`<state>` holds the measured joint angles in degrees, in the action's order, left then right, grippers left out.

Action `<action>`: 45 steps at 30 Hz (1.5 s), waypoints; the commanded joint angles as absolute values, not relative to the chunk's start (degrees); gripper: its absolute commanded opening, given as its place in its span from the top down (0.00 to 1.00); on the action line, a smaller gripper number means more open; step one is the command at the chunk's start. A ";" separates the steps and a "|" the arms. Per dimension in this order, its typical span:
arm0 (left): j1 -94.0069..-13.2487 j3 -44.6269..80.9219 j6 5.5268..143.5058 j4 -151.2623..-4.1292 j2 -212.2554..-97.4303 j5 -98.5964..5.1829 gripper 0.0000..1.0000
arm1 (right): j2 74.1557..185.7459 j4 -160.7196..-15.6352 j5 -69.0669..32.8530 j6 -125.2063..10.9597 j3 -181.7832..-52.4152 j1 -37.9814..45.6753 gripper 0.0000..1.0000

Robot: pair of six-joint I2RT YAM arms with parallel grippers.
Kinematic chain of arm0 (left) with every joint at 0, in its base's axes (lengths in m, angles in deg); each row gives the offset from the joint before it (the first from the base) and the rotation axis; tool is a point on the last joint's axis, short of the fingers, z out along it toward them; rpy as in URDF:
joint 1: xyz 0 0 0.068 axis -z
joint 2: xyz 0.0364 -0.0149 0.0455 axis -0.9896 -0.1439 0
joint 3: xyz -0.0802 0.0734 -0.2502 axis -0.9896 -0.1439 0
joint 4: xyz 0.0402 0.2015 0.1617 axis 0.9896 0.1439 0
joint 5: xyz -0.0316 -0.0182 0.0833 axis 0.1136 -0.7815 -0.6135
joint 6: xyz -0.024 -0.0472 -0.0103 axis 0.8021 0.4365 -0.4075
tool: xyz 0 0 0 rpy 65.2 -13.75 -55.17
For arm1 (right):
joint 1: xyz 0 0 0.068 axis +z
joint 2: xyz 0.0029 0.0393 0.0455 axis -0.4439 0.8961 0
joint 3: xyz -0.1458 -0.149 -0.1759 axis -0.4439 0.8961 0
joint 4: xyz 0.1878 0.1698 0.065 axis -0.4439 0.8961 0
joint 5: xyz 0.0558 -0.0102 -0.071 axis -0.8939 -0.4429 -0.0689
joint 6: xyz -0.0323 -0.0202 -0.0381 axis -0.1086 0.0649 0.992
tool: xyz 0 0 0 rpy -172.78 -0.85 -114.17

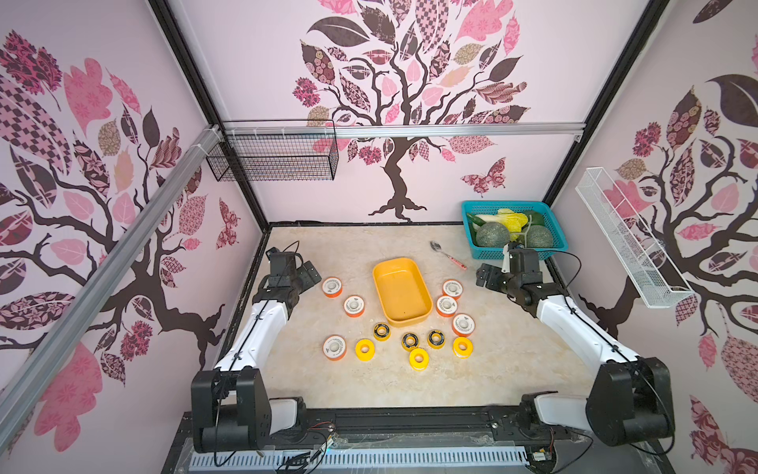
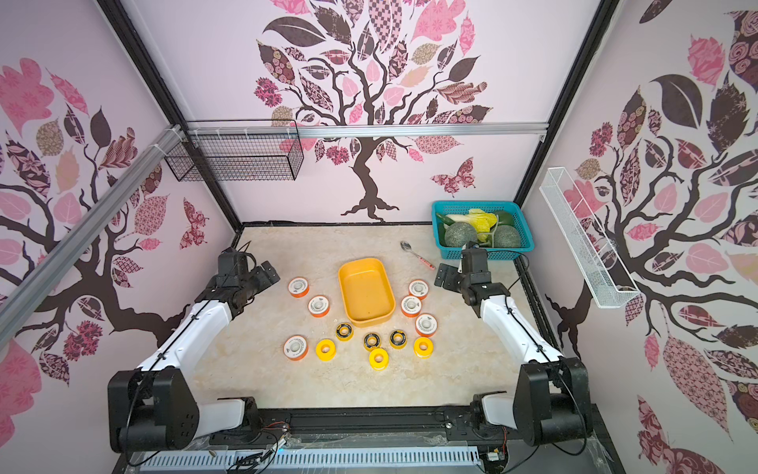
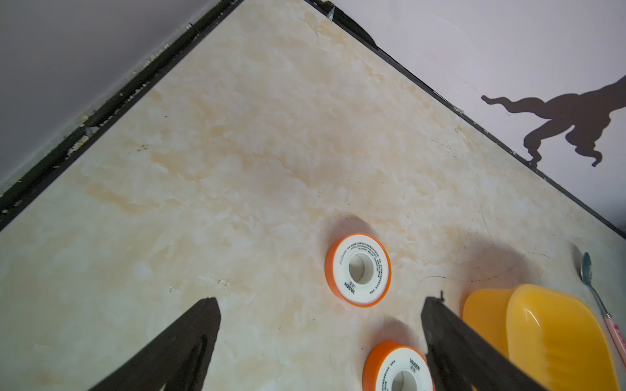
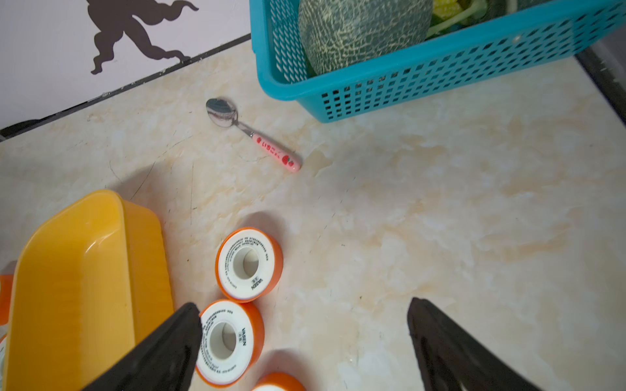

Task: Put the sealing tape into the storage box
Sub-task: Pick up the sealing tape at the center of the board.

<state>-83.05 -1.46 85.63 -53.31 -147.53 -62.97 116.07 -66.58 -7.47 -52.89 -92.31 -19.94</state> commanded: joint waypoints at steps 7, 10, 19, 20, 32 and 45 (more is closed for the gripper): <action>-77.83 8.95 79.68 -42.99 -159.62 -59.31 0.02 | 112.90 -60.29 -11.63 -54.36 -92.83 -15.22 0.01; -77.49 12.10 78.77 -41.30 -163.11 -61.23 0.06 | 112.46 -60.05 -13.16 -54.35 -92.47 -14.66 0.01; -77.24 19.50 75.04 -37.54 -174.06 -60.52 0.07 | 111.66 -60.07 -13.32 -54.61 -91.94 -14.57 0.01; -77.17 20.06 74.30 -37.25 -175.14 -59.91 0.07 | 111.61 -60.19 -13.32 -54.70 -91.88 -14.57 0.01; -75.56 25.23 69.80 -33.81 -182.64 -59.44 0.02 | 112.77 -61.21 -13.49 -55.30 -91.59 -14.57 0.01; -75.15 28.59 68.64 -32.68 -187.70 -60.40 0.08 | 113.41 -61.75 -12.81 -55.60 -90.71 -14.57 0.01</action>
<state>-75.40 27.35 69.35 -33.53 -186.48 -59.95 113.29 -61.03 -13.35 -55.38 -90.58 -14.78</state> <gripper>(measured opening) 0.929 0.992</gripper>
